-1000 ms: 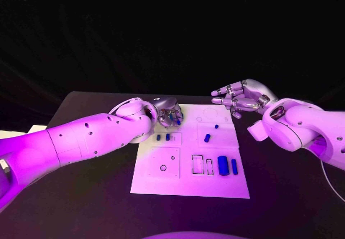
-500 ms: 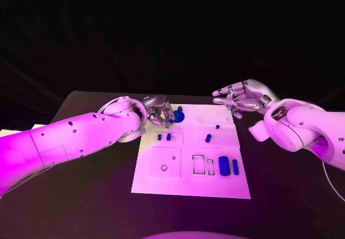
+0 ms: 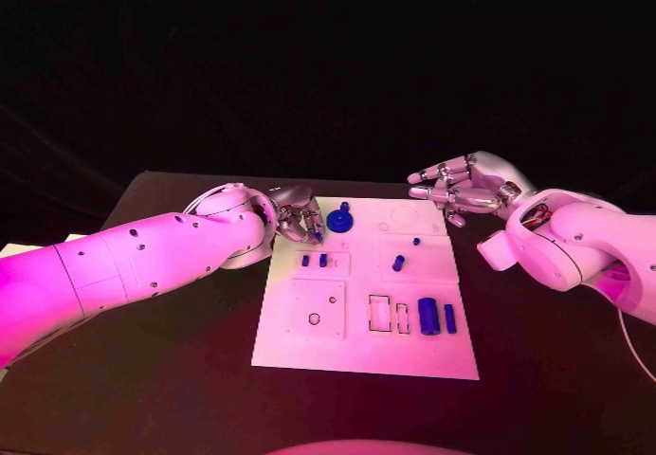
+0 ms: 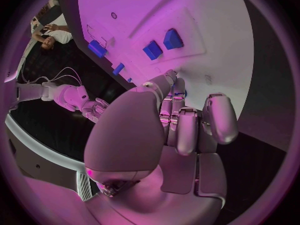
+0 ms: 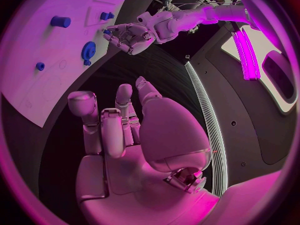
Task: Assemble the parts on the task board
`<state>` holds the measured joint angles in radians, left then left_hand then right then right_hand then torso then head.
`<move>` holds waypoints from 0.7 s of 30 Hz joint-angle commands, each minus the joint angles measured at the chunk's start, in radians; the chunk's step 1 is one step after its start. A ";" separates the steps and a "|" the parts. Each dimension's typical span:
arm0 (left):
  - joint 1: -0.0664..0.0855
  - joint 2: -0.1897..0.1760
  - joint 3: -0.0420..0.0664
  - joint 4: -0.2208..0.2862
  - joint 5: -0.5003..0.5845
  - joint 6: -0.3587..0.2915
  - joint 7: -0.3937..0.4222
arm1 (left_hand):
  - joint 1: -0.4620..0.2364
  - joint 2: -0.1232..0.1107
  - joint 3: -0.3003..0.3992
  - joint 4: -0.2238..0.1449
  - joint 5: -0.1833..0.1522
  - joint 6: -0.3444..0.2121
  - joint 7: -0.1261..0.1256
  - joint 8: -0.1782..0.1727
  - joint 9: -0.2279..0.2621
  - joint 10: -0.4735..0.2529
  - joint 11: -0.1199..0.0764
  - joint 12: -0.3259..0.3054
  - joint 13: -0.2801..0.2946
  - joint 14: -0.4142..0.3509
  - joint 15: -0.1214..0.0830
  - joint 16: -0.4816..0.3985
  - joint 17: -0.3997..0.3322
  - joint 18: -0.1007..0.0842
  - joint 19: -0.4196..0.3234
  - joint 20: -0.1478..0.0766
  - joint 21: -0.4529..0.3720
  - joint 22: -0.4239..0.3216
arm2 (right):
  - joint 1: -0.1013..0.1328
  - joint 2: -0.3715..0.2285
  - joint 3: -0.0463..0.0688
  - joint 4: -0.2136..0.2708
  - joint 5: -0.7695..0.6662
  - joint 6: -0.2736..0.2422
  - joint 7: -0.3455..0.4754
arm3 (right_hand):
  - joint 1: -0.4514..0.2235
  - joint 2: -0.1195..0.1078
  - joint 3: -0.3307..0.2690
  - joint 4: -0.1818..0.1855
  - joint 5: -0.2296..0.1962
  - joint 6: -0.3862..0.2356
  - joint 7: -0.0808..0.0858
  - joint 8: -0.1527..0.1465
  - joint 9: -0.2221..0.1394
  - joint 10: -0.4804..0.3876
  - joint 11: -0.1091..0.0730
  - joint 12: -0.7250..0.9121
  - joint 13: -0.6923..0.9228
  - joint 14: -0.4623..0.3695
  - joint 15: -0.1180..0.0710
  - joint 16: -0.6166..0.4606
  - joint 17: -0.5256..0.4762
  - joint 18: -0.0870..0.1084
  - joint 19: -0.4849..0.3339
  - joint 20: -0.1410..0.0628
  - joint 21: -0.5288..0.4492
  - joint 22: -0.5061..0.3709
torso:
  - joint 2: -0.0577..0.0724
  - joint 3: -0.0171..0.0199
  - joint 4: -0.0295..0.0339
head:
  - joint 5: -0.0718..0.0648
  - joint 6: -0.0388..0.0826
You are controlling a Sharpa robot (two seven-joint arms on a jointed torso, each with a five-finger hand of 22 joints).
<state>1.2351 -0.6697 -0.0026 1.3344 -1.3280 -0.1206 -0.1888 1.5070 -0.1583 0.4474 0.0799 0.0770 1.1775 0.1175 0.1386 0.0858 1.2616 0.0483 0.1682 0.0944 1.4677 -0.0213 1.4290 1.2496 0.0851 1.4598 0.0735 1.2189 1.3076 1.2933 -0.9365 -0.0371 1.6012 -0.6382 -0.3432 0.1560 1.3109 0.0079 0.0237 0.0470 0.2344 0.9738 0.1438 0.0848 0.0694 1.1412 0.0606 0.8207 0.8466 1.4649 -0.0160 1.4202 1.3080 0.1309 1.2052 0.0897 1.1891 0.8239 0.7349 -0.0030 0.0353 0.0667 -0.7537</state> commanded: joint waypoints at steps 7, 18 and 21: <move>0.001 0.013 -0.004 -0.018 -0.023 0.046 -0.022 | -0.010 0.003 0.004 0.001 -0.004 0.003 0.000 -0.004 0.002 0.009 -0.001 -0.005 0.001 0.032 -0.006 -0.001 -0.001 -0.011 0.007 0.003 0.003 0.099 | -0.001 0.002 0.000 0.001 -0.010 0.013 0.007 | 0.000 0.007 -0.003 -0.004 0.005 0.000 0.004 0.002 0.001 -0.001 -0.002 0.001 -0.001 0.046 0.000 -0.003 0.025 0.011 -0.004 0.001 -0.004 0.000 | 0.002 -0.0004 -0.0012 | 0.001 -0.003; 0.000 0.020 -0.006 -0.020 -0.008 0.056 -0.015 | -0.014 0.002 0.005 -0.001 -0.004 0.005 -0.001 -0.004 0.002 0.011 -0.002 -0.006 0.002 0.031 -0.007 -0.001 -0.002 -0.010 0.007 0.002 0.001 0.099 | -0.001 0.002 0.000 0.000 -0.010 0.016 0.004 | 0.000 0.008 -0.003 -0.004 0.006 0.000 0.004 0.002 0.001 -0.001 -0.002 0.000 -0.005 0.046 0.000 -0.004 0.024 0.011 -0.004 0.001 -0.006 -0.001 | 0.000 0.0005 -0.0005 | 0.000 -0.007; 0.000 0.021 -0.006 -0.020 -0.007 0.054 -0.012 | -0.014 0.002 0.005 -0.001 -0.004 0.005 -0.001 -0.004 0.002 0.011 -0.002 -0.006 0.002 0.031 -0.007 -0.001 -0.002 -0.010 0.007 0.002 0.001 0.099 | -0.001 0.002 0.000 -0.001 -0.010 0.017 0.003 | 0.000 0.008 -0.003 -0.004 0.006 0.000 0.004 0.002 0.001 -0.001 -0.002 0.000 -0.005 0.046 0.000 -0.004 0.024 0.011 -0.004 0.001 -0.006 -0.001 | 0.000 0.0002 -0.0004 | -0.001 -0.007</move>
<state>1.2369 -0.6528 -0.0066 1.3125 -1.3402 -0.0910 -0.2044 1.5018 -0.1532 0.4472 0.0797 0.0769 1.1772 0.1174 0.1347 0.0865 1.2654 0.0445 0.1682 0.0959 1.4677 -0.0213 1.4290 1.2483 0.0851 1.4597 0.0735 1.2189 1.3075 1.2928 -0.9356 -0.0372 1.6003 -0.6393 -0.3424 0.1552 1.3109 0.0079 0.0237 0.0470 0.2344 0.9738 0.1438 0.0848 0.0694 1.1412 0.0606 0.8207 0.8430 1.4649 -0.0160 1.4202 1.3077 0.1308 1.2052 0.0897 1.1892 0.8238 0.7354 -0.0029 0.0348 0.0665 -0.7603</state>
